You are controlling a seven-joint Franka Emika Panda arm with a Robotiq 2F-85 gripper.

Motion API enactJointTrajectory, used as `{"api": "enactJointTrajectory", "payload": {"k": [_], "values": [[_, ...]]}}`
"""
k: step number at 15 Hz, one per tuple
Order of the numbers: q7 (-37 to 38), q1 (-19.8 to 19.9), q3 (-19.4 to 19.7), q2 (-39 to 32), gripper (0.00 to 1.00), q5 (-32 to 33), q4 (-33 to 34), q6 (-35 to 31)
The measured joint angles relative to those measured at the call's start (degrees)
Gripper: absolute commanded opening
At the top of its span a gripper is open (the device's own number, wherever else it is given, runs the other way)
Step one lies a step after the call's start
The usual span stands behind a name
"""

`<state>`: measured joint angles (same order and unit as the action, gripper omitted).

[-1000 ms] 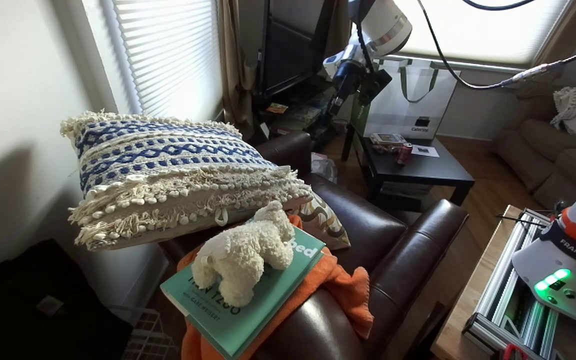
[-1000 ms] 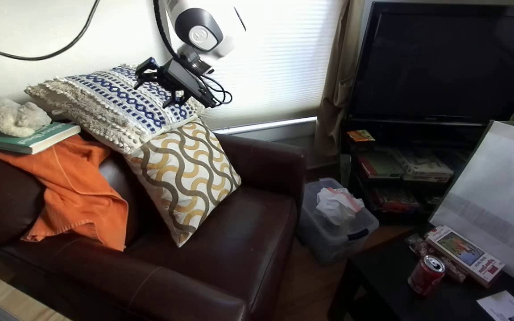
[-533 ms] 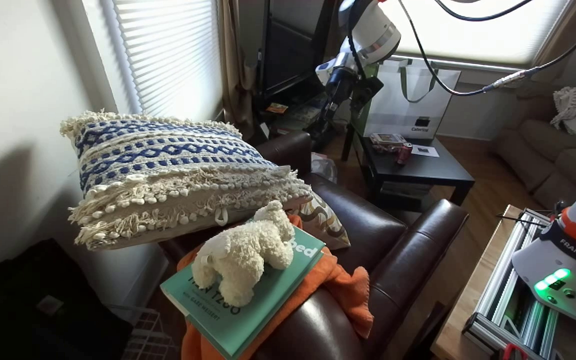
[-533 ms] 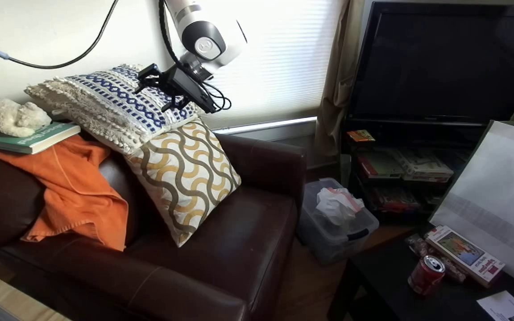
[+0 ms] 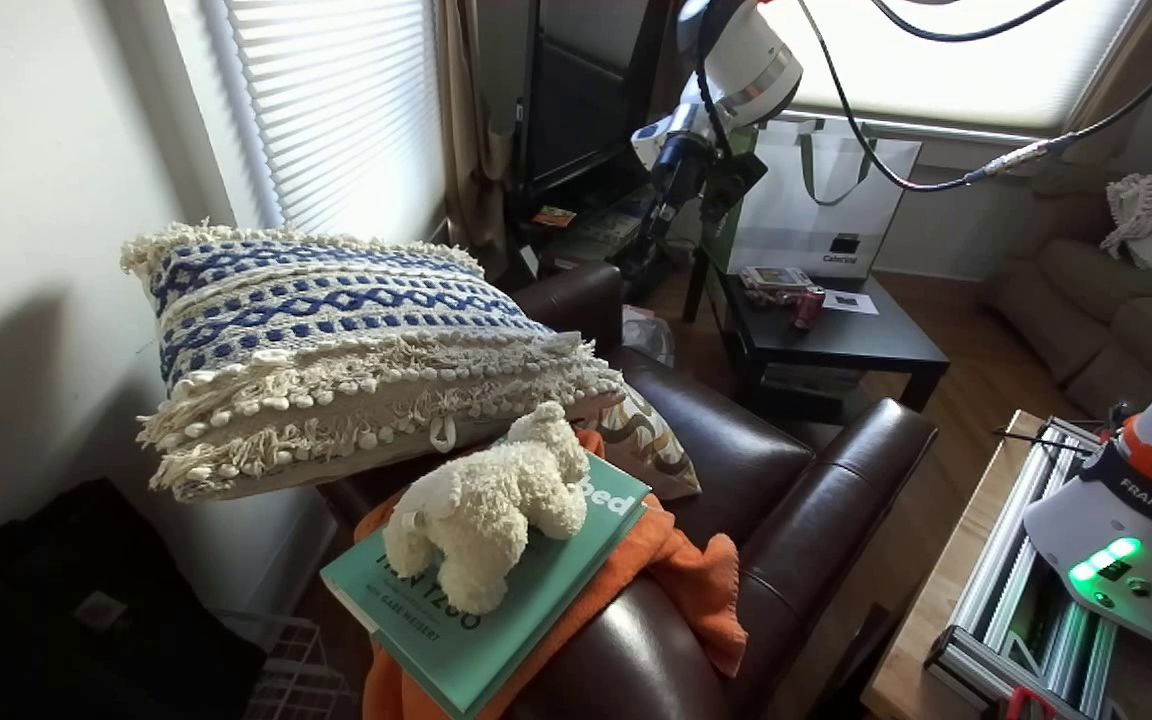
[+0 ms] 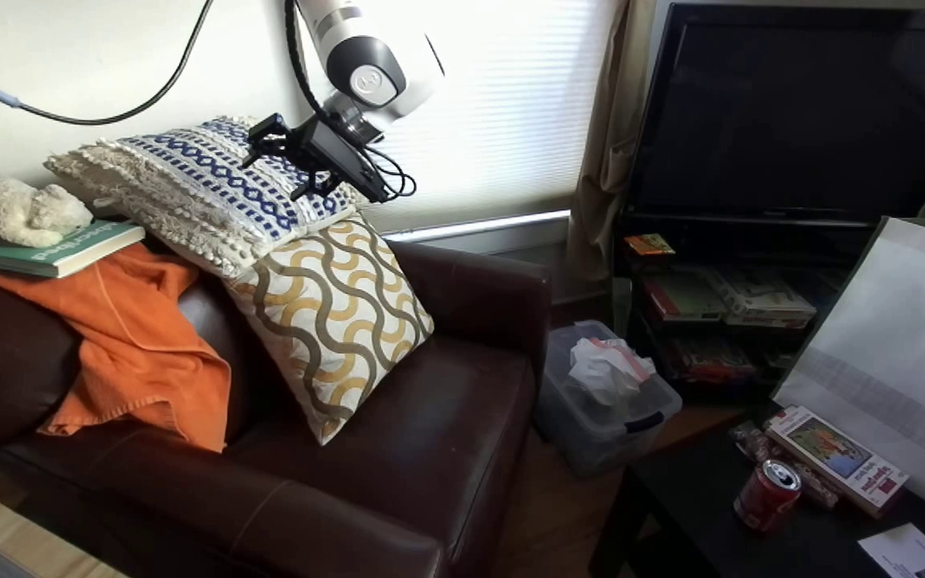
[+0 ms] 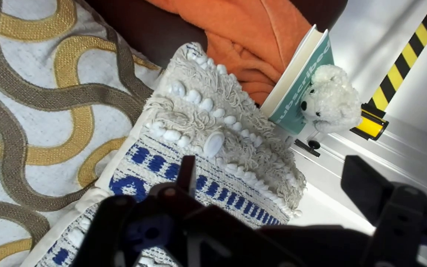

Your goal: Place the pillow square onto the chair

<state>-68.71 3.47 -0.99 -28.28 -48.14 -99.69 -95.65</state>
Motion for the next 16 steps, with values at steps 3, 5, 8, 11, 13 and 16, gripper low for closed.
{"api": "enactJointTrajectory", "payload": {"k": [3,5,8,11,13,16], "values": [[0.0,0.0,0.0,0.0,1.0,0.0,0.0,0.0],[0.0,0.0,0.0,0.0,1.0,0.0,0.0,0.0],[0.0,0.0,0.0,0.0,1.0,0.0,0.0,0.0],[0.0,0.0,-0.05,-0.04,1.0,0.0,0.06,0.0],[-0.37,0.31,-0.43,-0.64,1.0,-0.05,0.72,0.46],[-2.83,1.48,-1.5,-3.59,1.0,-0.87,3.68,3.65]]}}
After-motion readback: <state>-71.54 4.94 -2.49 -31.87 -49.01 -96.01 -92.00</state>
